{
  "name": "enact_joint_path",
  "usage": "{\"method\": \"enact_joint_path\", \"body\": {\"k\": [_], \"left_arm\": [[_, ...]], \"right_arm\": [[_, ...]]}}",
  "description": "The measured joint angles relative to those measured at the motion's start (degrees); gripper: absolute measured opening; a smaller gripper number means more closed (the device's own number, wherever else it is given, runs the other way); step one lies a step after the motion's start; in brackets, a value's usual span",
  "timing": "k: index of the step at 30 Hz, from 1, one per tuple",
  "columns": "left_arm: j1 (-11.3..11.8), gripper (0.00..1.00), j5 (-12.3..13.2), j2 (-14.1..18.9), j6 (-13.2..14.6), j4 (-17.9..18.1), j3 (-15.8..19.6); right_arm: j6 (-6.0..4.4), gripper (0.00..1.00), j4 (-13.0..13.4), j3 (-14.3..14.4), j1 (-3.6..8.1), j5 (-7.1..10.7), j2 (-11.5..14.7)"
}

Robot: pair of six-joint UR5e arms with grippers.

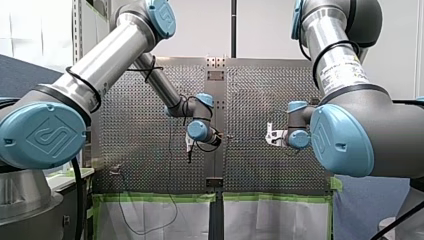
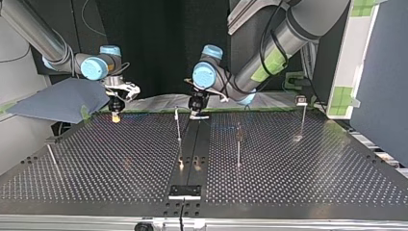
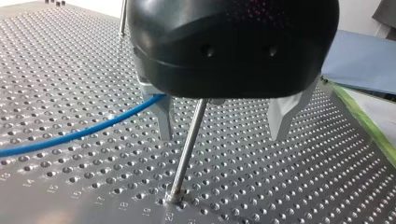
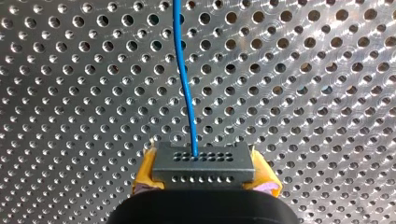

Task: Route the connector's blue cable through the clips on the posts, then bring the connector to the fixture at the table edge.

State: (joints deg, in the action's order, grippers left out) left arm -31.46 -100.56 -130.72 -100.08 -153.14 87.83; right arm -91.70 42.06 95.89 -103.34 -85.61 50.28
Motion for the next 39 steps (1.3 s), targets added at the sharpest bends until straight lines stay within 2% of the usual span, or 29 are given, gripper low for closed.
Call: {"method": "enact_joint_path", "body": {"k": [12,18,24,29,39], "left_arm": [[-1.06,1.00,0.21,0.51,-0.05,0.08,0.13],[-1.38,1.00,2.00,1.85,-0.28,1.18,1.03],[-1.80,1.00,3.88,2.05,0.30,0.32,1.69],[-2.16,1.00,3.99,2.08,1.36,-0.61,1.77],[-2.65,1.00,2.84,2.07,1.68,-0.76,1.78]], "right_arm": [[0.05,0.00,-0.25,0.02,-0.03,0.01,-0.03],[0.10,0.00,-0.30,0.01,-0.05,0.01,-0.04],[0.10,0.00,-0.30,0.02,-0.09,0.00,-0.03],[0.10,0.00,-0.30,0.04,-0.14,0.01,-0.03],[-0.02,0.00,-0.30,-0.01,-0.18,0.00,-0.04]]}}
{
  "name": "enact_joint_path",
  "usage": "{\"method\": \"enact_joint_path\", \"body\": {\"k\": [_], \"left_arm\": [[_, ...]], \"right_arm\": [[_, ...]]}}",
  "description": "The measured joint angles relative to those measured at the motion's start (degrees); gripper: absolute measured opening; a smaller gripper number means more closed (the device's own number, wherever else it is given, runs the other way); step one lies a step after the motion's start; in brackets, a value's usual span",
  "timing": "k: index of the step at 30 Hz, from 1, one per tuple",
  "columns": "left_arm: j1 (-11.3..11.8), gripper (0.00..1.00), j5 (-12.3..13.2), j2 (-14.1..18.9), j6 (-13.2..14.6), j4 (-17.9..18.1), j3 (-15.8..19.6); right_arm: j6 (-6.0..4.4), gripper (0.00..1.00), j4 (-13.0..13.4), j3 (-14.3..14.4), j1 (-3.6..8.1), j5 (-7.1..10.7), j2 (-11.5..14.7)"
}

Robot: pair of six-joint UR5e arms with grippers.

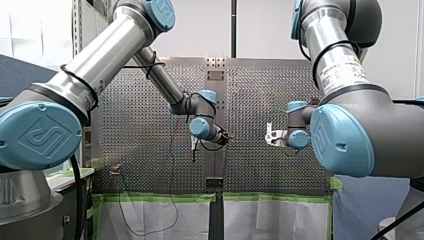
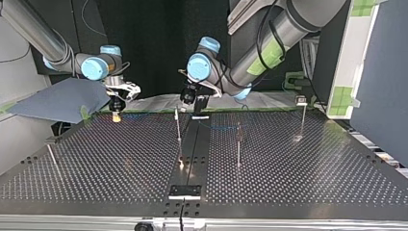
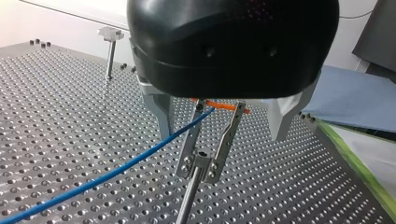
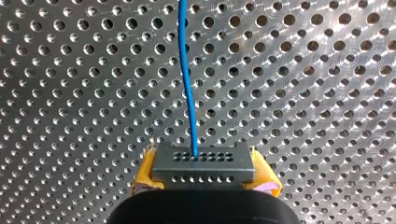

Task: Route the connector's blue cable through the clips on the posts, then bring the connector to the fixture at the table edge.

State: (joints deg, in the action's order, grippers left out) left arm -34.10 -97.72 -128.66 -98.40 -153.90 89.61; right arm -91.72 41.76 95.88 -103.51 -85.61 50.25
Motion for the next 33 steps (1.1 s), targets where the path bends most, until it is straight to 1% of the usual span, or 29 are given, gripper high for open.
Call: {"method": "enact_joint_path", "body": {"k": [5,13,33], "left_arm": [[-0.02,1.00,-0.12,-0.01,0.05,-0.01,0.01],[-0.02,1.00,-0.14,0.00,0.06,-0.01,-0.01],[-0.05,1.00,-0.14,0.02,0.10,0.67,0.00]], "right_arm": [[-0.12,0.00,0.04,0.00,-0.01,0.02,0.01],[-0.22,0.00,0.18,0.00,0.00,0.56,0.00],[-0.23,0.00,0.09,0.04,-0.05,0.61,-0.09]]}}
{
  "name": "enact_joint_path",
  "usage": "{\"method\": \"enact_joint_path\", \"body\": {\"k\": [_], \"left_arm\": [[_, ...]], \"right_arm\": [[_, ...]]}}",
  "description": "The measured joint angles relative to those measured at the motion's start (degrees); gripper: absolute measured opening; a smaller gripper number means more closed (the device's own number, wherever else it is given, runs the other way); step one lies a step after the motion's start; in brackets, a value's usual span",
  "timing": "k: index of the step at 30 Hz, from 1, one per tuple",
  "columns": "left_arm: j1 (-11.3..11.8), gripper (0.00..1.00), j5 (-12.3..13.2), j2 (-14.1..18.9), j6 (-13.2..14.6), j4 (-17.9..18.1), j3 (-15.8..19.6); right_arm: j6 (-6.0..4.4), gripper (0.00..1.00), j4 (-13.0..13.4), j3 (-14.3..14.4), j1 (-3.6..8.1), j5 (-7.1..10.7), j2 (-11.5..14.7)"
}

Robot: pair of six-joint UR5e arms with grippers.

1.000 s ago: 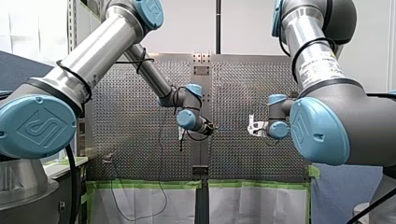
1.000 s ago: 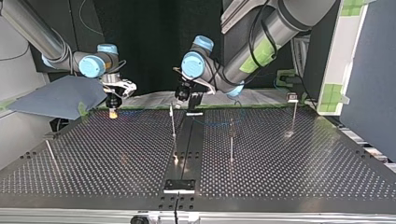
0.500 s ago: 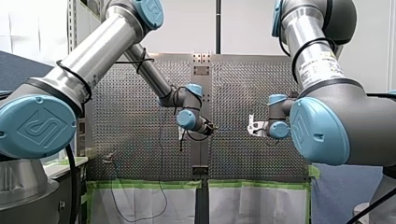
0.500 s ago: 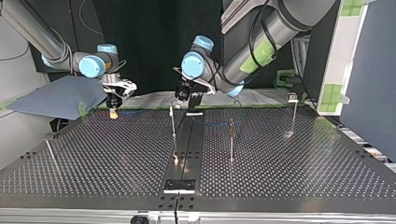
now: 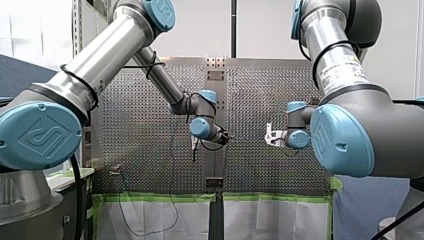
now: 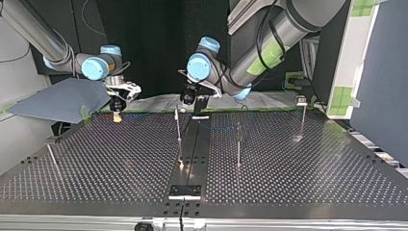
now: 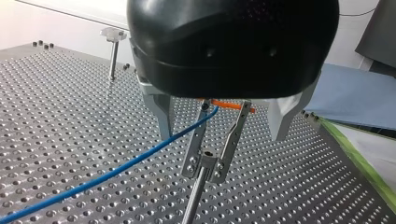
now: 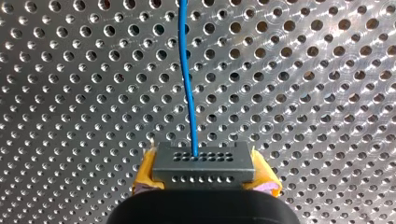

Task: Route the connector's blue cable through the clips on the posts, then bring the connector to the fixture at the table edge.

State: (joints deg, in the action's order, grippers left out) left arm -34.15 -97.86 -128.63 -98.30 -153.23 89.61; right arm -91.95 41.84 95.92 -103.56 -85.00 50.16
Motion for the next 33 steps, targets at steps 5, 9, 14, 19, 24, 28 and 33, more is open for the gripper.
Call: {"method": "enact_joint_path", "body": {"k": [5,9,14,19,24,28,33], "left_arm": [[-0.05,1.00,0.01,-0.01,0.03,0.18,-0.02],[-0.11,1.00,0.22,0.01,0.19,0.60,-0.04],[-0.13,1.00,0.39,0.00,0.78,1.06,-0.07],[-0.17,1.00,0.51,-0.01,0.89,1.85,-0.07],[-0.29,1.00,0.53,-0.02,0.85,2.24,-0.08],[-0.31,1.00,0.54,-0.03,0.78,2.30,-0.07],[-0.33,1.00,0.57,-0.04,0.75,2.31,-0.07]], "right_arm": [[0.00,0.00,0.00,-0.01,0.00,0.00,0.00],[0.00,0.00,-0.06,-0.03,0.02,0.00,0.00],[0.00,0.00,-0.08,-0.04,0.06,0.00,-0.01],[0.00,0.00,-0.09,-0.05,0.06,0.00,-0.01],[0.00,0.00,-0.04,-0.06,0.09,0.00,-0.01],[0.00,0.00,-0.03,-0.06,0.14,0.00,-0.01],[0.00,0.00,0.00,-0.05,0.15,0.00,-0.01]]}}
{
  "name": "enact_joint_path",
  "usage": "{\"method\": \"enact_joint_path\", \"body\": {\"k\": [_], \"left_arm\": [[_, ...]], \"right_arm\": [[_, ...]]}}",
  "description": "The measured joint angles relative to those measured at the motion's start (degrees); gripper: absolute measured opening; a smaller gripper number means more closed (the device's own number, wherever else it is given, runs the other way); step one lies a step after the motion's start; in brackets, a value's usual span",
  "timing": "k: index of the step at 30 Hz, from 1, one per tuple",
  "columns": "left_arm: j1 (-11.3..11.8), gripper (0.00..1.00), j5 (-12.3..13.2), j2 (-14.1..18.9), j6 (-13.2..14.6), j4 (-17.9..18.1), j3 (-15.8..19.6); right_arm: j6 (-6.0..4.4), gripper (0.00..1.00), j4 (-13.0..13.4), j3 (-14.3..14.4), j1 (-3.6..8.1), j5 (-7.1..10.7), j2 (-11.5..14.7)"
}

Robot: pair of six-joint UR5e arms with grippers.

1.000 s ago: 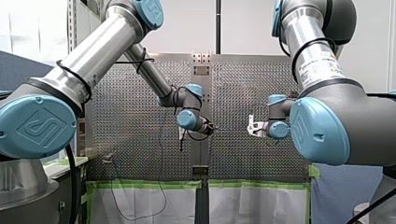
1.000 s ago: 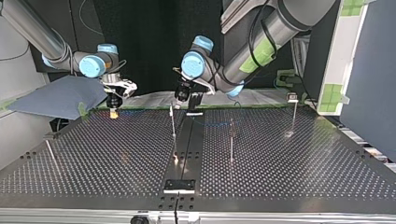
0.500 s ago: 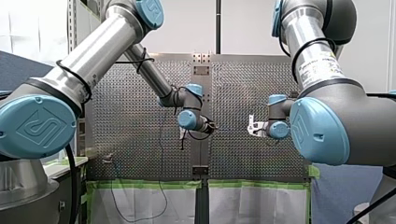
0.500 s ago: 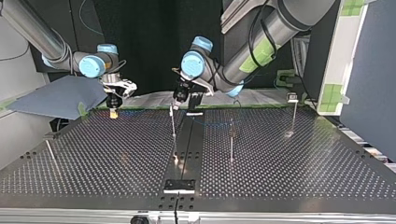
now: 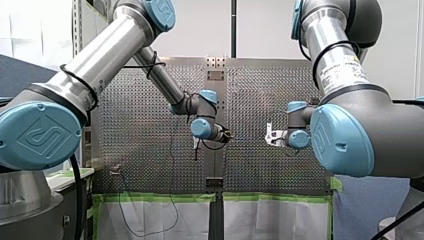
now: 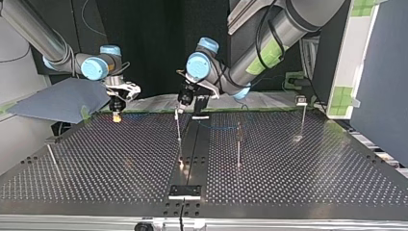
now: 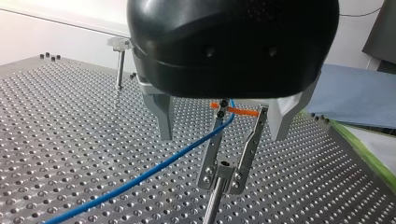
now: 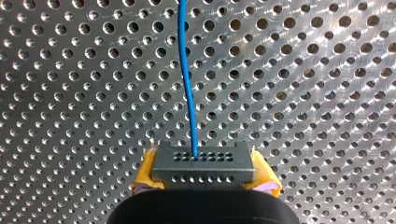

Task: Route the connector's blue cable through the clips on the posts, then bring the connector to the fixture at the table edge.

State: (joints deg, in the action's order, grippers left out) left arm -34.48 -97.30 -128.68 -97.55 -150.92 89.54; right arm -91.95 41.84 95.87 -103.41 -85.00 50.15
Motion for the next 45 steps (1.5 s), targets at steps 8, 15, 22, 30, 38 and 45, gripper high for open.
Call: {"method": "enact_joint_path", "body": {"k": [8,15,22,30,38,45], "left_arm": [[-0.06,1.00,0.00,0.03,-0.05,0.00,0.02],[0.05,1.00,-0.40,0.01,-0.23,-0.19,0.01],[0.40,1.00,-3.59,1.16,-0.14,-2.79,0.31],[0.18,1.00,-5.10,5.00,1.59,-4.60,2.76],[-0.11,1.00,-3.58,6.12,4.13,-5.88,4.46],[-0.46,1.00,-3.43,7.36,4.12,-4.38,7.29]], "right_arm": [[0.00,0.00,-0.08,-0.01,-0.02,0.00,0.00],[0.00,0.00,-0.08,0.02,-0.01,0.00,0.00],[0.08,0.00,-0.29,0.00,-0.01,0.00,0.00],[0.01,0.00,-0.14,-0.01,-0.01,0.00,0.00],[-0.05,0.00,-0.09,-0.02,0.06,0.00,0.00],[-0.08,0.00,-0.10,-0.01,0.09,0.00,0.00]]}}
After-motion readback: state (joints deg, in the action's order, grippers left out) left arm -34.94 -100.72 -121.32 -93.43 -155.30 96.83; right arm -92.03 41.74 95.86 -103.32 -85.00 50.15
